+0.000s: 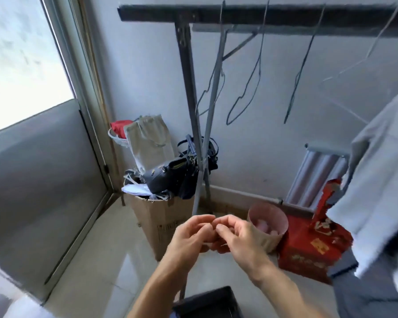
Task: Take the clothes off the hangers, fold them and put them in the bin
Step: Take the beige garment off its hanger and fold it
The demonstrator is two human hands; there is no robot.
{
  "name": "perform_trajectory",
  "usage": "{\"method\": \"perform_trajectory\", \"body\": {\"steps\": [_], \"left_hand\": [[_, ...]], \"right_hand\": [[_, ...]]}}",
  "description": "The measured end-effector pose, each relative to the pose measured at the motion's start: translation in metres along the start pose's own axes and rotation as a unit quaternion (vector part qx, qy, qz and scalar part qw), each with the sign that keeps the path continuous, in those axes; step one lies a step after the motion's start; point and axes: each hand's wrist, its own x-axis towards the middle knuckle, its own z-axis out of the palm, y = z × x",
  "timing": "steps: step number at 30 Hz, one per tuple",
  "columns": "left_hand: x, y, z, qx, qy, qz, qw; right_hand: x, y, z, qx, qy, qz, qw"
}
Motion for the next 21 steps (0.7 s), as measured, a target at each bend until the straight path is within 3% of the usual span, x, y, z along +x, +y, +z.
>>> {"method": "perform_trajectory", "body": {"steps": [8,13,17,21], "left_hand": [[-0.017,0.081,0.084,-0.023,-0.096,0.089,0.991],[-0.018,0.12,0.147,-0.029,-0.163,0.099,0.981],[-0.019,0.142,0.183,-0.02,-0.189,0.112,0.975],[-0.02,0.157,0.2,-0.007,-0.203,0.12,0.972]], "right_hand": [[-0.04,-0.067,-0.082,-0.038,0.131,-0.111,0.985],[-0.06,-0.104,-0.147,-0.066,0.258,-0.182,0.947],[-0.067,-0.136,-0.201,-0.13,0.374,-0.238,0.887],[-0.061,-0.159,-0.252,-0.272,0.53,-0.273,0.755]]}}
